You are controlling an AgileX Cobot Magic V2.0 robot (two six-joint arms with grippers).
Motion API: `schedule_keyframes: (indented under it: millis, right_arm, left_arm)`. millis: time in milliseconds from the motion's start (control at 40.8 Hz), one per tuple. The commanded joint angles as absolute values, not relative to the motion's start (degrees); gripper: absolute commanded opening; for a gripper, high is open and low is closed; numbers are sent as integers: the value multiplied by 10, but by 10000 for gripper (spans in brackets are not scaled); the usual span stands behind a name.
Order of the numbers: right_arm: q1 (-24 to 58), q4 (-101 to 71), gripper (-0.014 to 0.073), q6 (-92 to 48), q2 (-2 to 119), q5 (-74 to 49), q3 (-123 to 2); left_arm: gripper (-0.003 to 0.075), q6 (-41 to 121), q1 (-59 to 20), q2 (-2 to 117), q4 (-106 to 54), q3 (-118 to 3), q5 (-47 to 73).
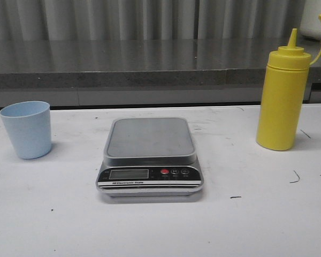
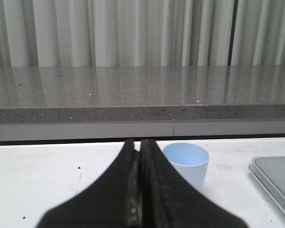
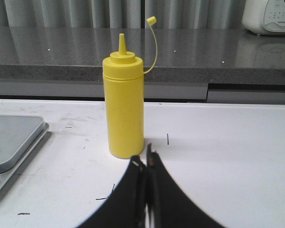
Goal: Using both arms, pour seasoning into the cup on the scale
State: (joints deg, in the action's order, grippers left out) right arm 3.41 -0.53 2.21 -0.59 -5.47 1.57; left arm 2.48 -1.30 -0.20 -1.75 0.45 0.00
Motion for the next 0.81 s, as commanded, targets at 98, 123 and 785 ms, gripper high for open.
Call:
schedule_keyframes:
  millis: [98, 123, 785]
  right_arm:
    - [31, 0, -112, 17, -16, -5, 14]
    - [31, 0, -112, 17, -16, -5, 14]
    - [31, 0, -112, 17, -16, 4, 14]
  left_arm:
    - [-20, 21, -17, -15, -19, 14, -47]
    - [-20, 21, -17, -15, -19, 14, -47]
    - [-20, 21, -17, -15, -21, 13, -60]
